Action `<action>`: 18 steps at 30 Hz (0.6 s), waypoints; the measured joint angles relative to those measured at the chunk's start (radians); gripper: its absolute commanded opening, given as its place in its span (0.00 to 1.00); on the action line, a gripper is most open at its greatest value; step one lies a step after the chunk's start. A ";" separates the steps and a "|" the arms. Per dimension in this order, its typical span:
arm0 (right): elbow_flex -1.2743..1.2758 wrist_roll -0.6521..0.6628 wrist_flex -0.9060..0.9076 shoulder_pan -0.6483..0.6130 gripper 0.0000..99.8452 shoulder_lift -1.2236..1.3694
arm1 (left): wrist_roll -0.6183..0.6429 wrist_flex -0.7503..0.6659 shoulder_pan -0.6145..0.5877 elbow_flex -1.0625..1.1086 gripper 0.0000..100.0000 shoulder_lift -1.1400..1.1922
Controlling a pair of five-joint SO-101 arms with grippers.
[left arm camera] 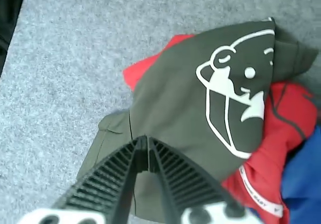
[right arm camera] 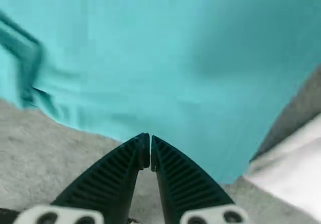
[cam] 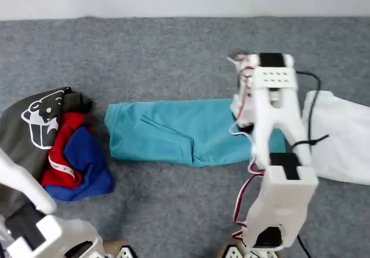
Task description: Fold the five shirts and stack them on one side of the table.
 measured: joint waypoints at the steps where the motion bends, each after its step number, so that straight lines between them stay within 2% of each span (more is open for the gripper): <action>1: 0.023 0.014 0.000 0.018 0.01 0.000 | -0.014 0.000 0.000 0.011 0.02 -0.009; 11: 0.104 0.144 0.000 0.167 0.01 0.002 | -0.052 0.000 0.000 0.032 0.02 -0.041; 18: 0.129 0.247 -0.084 0.282 0.01 0.206 | -0.052 0.000 0.000 0.032 0.02 -0.041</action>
